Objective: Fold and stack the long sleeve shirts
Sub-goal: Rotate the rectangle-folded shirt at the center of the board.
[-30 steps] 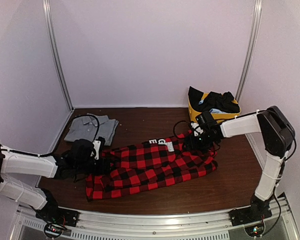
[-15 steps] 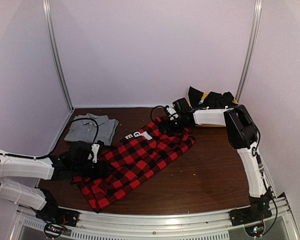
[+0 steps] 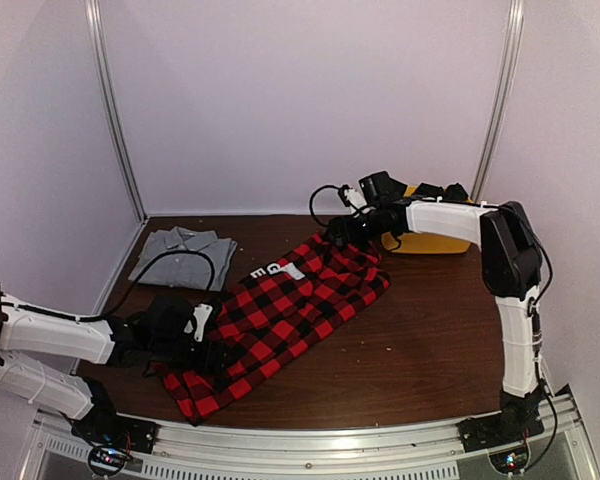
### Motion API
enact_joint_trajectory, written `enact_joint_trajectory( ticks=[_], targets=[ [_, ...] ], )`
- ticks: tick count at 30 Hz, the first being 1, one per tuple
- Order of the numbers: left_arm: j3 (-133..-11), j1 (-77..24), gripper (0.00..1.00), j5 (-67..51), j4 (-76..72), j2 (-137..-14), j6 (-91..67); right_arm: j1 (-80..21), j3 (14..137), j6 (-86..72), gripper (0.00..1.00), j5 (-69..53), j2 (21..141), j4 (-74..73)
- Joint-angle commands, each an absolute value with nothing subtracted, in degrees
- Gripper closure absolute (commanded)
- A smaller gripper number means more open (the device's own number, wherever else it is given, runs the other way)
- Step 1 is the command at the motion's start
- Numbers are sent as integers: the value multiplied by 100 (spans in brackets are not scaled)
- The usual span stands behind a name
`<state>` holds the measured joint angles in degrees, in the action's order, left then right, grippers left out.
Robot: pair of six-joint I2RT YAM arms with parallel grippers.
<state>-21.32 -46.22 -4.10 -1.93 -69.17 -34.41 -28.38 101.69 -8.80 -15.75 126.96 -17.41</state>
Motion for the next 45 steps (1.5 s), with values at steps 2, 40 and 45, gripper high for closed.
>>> enact_joint_trajectory(
  ticks=[2,40,45],
  targets=[
    [-2149,-4873,31,-599,-366,-7317,-3321,-2818,9542,-865,5,-1561,11816,-1647],
    [-4901,-6970,32,-657,-157,-9233,-2190,-2599,8297,-1511,9,-1614,11955,-1157],
    [-4915,-6956,26,134,-100,-8965,-2359,-2591,8546,-1577,9,-1775,12387,-1061]
  ],
)
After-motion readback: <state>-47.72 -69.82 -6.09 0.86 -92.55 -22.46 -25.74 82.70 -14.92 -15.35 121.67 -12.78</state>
